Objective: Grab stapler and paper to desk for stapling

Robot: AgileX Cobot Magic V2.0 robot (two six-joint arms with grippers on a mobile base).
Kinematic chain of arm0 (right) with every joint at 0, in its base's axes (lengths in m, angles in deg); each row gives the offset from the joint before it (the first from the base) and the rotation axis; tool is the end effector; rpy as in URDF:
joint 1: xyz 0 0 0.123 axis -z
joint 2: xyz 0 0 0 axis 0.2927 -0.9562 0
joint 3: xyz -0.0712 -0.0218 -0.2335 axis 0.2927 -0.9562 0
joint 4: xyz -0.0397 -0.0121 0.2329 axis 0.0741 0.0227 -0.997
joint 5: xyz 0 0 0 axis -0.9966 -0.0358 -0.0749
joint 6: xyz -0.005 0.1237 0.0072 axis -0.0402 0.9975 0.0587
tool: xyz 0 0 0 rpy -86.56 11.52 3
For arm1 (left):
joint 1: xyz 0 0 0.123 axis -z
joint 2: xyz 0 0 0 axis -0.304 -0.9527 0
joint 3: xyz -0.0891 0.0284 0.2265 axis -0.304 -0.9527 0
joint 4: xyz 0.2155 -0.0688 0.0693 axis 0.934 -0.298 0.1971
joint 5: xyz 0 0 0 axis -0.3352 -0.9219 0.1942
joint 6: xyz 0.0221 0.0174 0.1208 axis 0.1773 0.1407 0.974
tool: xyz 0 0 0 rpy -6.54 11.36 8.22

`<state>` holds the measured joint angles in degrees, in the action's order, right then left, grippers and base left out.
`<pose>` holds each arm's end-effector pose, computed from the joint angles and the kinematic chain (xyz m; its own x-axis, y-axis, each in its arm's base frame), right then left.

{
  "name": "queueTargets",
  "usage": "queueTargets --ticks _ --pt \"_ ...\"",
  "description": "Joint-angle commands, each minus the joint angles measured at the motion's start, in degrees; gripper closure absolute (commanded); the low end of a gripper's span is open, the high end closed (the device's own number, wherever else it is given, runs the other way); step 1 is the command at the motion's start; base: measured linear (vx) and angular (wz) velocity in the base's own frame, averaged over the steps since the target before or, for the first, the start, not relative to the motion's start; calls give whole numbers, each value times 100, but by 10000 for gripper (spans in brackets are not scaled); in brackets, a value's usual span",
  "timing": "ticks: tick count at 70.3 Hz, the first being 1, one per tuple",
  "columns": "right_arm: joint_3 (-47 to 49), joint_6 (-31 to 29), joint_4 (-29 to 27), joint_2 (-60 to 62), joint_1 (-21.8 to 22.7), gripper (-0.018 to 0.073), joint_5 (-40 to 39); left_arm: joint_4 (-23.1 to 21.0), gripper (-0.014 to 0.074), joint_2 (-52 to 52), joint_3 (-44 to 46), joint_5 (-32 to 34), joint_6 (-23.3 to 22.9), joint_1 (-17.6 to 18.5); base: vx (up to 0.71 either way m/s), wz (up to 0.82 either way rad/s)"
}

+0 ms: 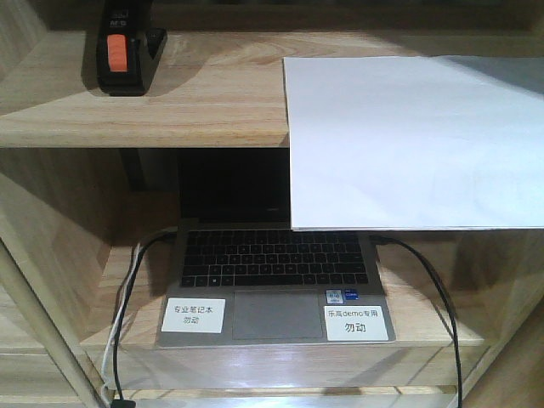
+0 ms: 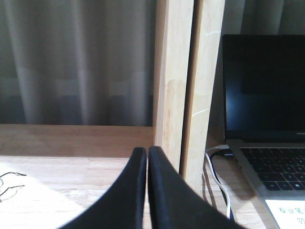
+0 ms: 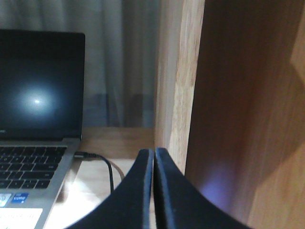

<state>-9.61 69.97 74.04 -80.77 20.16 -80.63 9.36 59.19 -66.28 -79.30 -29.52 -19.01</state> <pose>0.1144 -0.0059 0.1923 -0.0563 -0.0520 -0.9971 0.0496 0.9973 -0.0548 0.1144 0.0019 0.1920 -0.0590 -0.0371 -0.9976 -0.0201 0.9992 -0.0359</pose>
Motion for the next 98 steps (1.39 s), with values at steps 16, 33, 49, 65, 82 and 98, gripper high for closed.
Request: queueTargets --ticks 16,33,49,65,82,98 --pt "-13 -48 32 53 24 568 -1458 -53 603 90 -55 1425 -55 13 0 0" --pt "385 -41 27 53 24 566 -2464 -185 603 90 314 3209 -93 13 0 0" --pt "1777 -41 27 53 24 566 -2417 -190 603 -145 2146 2673 -38 13 0 0" --pt "3565 -41 0 -612 24 566 -1875 -152 603 -1043 4282 1664 0 13 0 0" --pt "5595 -41 0 -2219 24 566 7 -183 598 -2406 5903 -245 0 13 0 0" --pt "6057 -41 -434 -3280 24 551 1312 -260 577 -3015 6044 -1364 0 13 0 0"
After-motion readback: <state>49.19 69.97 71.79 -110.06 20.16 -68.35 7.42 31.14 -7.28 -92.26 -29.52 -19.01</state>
